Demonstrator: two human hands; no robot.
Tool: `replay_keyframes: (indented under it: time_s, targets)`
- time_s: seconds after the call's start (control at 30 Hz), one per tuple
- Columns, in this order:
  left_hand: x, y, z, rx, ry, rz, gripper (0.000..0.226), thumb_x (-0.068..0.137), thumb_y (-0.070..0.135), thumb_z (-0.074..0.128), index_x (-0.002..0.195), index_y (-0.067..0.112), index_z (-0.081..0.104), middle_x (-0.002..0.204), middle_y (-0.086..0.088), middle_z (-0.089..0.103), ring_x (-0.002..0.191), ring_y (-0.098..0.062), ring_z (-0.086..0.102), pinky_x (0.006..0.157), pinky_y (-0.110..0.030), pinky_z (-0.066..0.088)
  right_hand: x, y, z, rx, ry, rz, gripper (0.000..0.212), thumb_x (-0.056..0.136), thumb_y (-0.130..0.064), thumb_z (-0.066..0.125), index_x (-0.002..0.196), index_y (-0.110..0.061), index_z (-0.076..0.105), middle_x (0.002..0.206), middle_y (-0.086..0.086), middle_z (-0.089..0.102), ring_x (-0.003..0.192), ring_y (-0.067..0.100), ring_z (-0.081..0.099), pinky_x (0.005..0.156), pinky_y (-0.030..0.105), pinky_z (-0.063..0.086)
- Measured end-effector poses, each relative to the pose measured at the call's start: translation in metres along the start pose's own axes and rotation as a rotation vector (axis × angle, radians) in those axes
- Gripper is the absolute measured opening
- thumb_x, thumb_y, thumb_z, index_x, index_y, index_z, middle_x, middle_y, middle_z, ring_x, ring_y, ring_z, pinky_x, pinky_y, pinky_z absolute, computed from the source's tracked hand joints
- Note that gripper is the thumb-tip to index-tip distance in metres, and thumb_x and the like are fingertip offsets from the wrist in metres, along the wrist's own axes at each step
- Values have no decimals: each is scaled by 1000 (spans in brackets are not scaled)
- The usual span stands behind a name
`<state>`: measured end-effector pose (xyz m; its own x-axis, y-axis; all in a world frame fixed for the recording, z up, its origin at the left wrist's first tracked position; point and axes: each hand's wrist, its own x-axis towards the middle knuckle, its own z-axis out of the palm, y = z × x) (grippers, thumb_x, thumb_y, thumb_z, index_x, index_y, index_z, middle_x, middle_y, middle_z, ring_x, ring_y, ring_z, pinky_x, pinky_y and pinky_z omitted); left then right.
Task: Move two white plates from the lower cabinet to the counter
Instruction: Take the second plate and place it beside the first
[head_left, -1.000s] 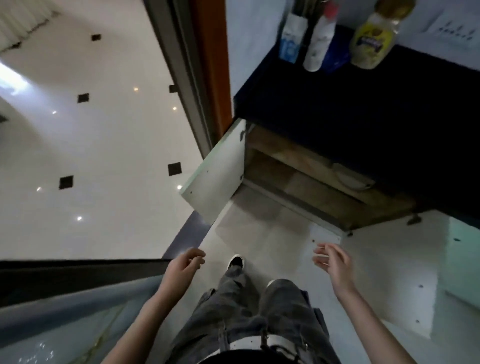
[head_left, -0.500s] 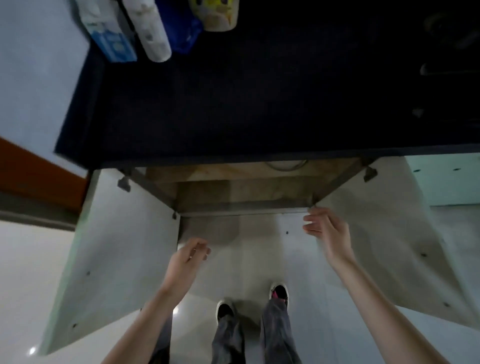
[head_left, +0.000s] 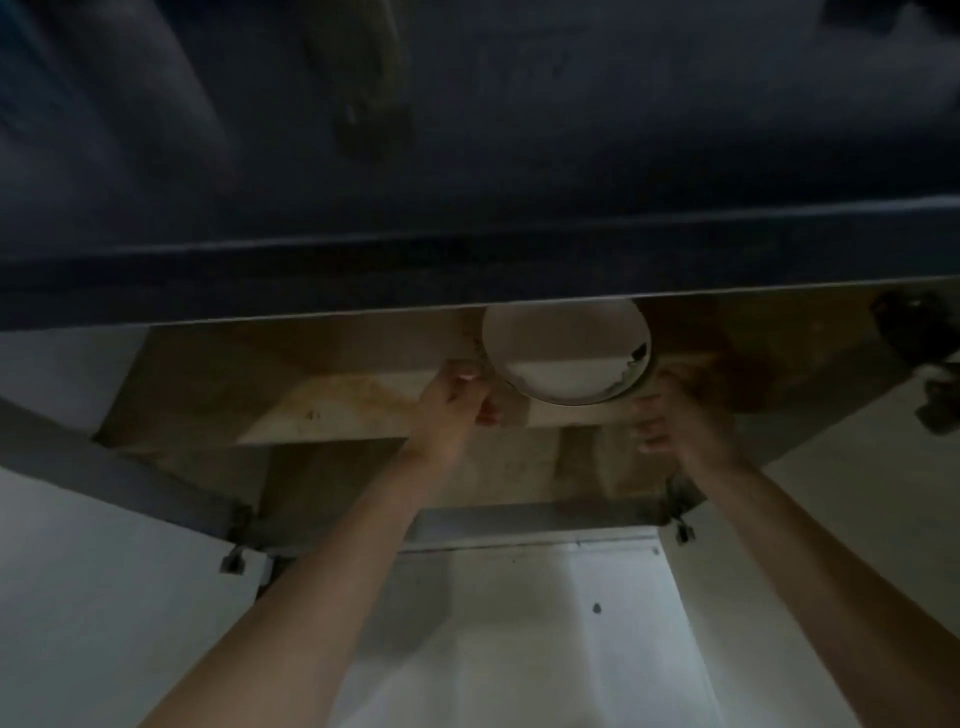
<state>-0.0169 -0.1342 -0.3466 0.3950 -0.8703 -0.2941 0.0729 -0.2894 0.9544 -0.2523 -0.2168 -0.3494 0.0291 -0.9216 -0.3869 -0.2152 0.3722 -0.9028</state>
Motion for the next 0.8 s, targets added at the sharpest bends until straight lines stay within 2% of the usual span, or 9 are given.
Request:
replay_keyframes:
  time_s: [0.07,0.13,0.23,0.43,0.5,0.57,0.67,0.73,0.8]
  targets:
    - [26,-5,13,-4,-7,-21,7,97,17,55,95,13,61,69,-2,73,59,-15,71,57,-27,60,20,4,3,-6,-15,-6,28,104,-34,42,109,-10,56,79,10,69,49,18,67,45,28,56]
    - [47,-9,22,13,-40,-32,14,97,20,55,106,9,58,73,-2,73,55,-14,71,53,-26,59,35,8,7,15,-2,-24,25,104,-30,43,109,-7,53,68,11,65,35,12,62,35,24,52]
    - [63,-15,27,140,-30,43,10,97,20,51,105,15,53,62,4,72,47,-9,68,46,-19,52,54,9,10,-53,-29,-81,21,103,-28,46,105,-7,51,52,8,65,32,12,60,31,22,48]
    - [50,-15,25,257,-15,141,17,98,10,45,108,3,56,69,-8,68,48,-11,63,50,-24,51,49,9,13,-96,-50,-154,13,103,-16,47,108,-11,57,87,-1,67,52,12,72,43,23,56]
    - [27,-11,21,192,-22,102,16,100,9,45,112,4,54,82,-11,67,53,-10,64,50,-24,54,25,15,8,-175,-86,-238,16,103,-18,45,113,-17,58,88,-12,69,60,17,74,56,34,62]
    - [-5,-7,17,135,-12,92,13,100,8,46,107,15,54,83,-7,66,54,-5,63,48,-18,52,-10,22,-1,-221,-77,-237,17,103,-20,44,112,-16,59,86,-9,72,65,21,75,64,43,62]
    - [-72,9,6,160,1,34,12,99,7,47,105,14,54,75,-4,64,53,-1,64,45,-17,50,-81,18,-10,-129,-66,-171,23,103,-9,42,118,-2,59,93,10,72,66,20,74,57,34,62]
    - [-126,27,-5,202,1,-54,12,99,12,50,109,16,55,74,4,68,58,-2,66,49,-27,56,-139,2,-20,-147,-65,-95,22,102,-5,41,112,-2,60,86,17,71,56,17,70,51,30,59]
    - [-181,48,-17,240,7,-119,13,98,15,52,108,22,57,73,9,71,58,-1,65,50,-22,55,-196,-18,-32,-155,-89,-16,20,102,-3,41,99,-7,61,75,16,69,49,13,67,47,24,55]
